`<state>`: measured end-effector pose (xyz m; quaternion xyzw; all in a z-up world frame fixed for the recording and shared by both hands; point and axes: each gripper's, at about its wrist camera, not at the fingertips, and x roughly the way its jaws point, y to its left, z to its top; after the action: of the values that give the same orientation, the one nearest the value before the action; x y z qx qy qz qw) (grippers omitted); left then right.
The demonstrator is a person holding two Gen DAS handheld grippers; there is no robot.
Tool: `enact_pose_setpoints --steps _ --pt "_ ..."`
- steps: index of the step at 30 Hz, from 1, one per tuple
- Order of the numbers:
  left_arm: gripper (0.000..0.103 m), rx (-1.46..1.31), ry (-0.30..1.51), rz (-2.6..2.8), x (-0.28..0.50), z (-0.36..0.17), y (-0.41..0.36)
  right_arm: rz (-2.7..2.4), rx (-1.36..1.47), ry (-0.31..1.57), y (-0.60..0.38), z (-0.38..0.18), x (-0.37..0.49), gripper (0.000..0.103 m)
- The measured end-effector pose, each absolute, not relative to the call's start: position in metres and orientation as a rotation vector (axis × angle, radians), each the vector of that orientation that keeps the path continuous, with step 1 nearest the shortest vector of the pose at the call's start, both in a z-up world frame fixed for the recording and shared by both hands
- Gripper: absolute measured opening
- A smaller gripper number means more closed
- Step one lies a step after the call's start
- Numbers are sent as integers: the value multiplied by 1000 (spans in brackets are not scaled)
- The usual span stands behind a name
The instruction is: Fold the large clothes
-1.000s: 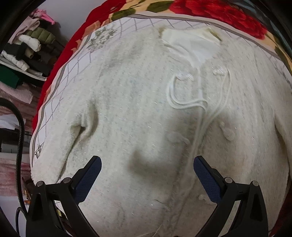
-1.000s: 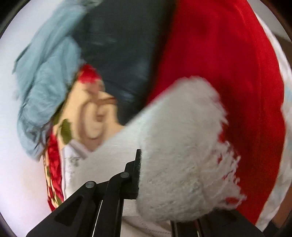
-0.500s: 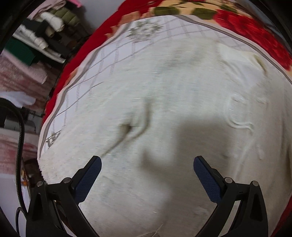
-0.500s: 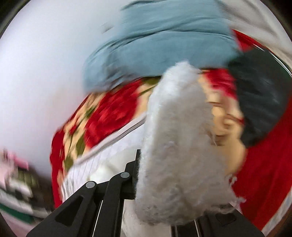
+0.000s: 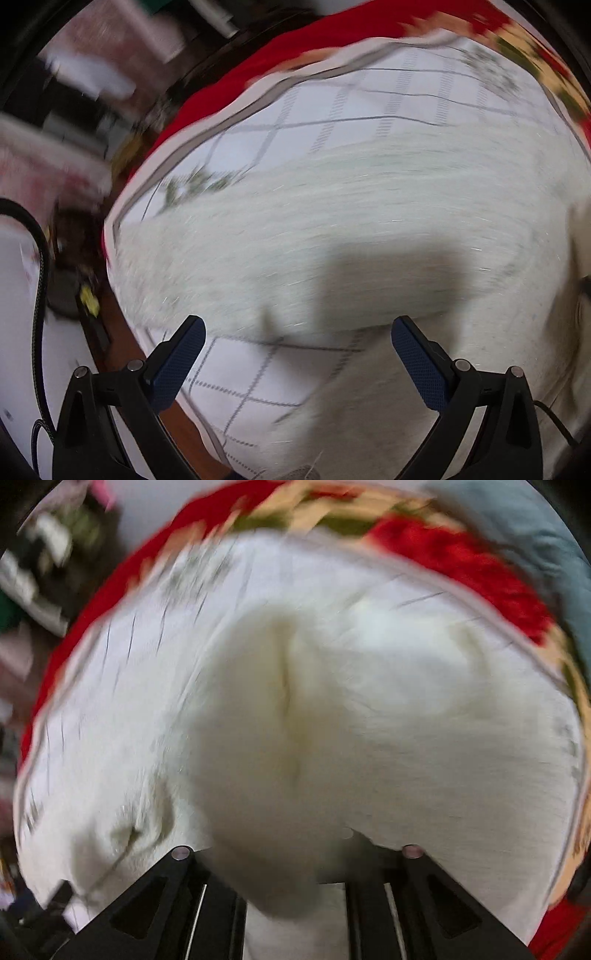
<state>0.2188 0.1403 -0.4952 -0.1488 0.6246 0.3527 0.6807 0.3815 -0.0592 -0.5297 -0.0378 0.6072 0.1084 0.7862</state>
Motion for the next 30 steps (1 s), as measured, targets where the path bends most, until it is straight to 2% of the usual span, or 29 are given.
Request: enact_pose_setpoints --steps 1,2,3,4,9,14,18,21,22,24,25,27,28,29,30 --pt "103 -382 1402 804 208 -496 151 257 -71 1328 -56 -534 379 35" --pt "103 -437 1401 813 196 -497 161 290 -29 1342 -55 -534 377 42" --pt "103 -484 1402 818 188 -497 166 304 -2 1342 -58 -529 375 56" --pt "103 -550 1396 826 176 -499 175 331 30 1335 -63 -522 372 66" --pt "102 -867 1320 861 132 -515 209 388 133 1293 -99 -480 360 68" --pt "102 -1232 1181 908 101 -555 247 349 180 1340 -123 -474 349 68" --pt "97 -1318 1059 997 96 -572 273 312 229 1402 -140 -484 340 68" --pt "90 -1245 998 1104 102 -573 295 296 258 1422 -141 -497 333 68" --pt "83 -1224 989 1132 104 -572 299 292 261 1424 -139 -499 331 68" --pt "76 -1173 959 1187 110 -571 309 281 271 1422 -136 -503 327 68" --pt "69 -1151 952 1207 114 -570 314 281 279 1422 -135 -503 326 68" --pt "48 -1089 945 1214 123 -566 321 271 293 1418 -133 -502 324 68" --pt "29 -1058 947 1204 129 -564 324 264 294 1414 -132 -500 323 68" --pt "19 -1030 948 1181 134 -561 327 249 283 1413 -131 -499 322 68" --pt "17 -992 954 1165 140 -557 328 216 248 1415 -130 -498 322 68"
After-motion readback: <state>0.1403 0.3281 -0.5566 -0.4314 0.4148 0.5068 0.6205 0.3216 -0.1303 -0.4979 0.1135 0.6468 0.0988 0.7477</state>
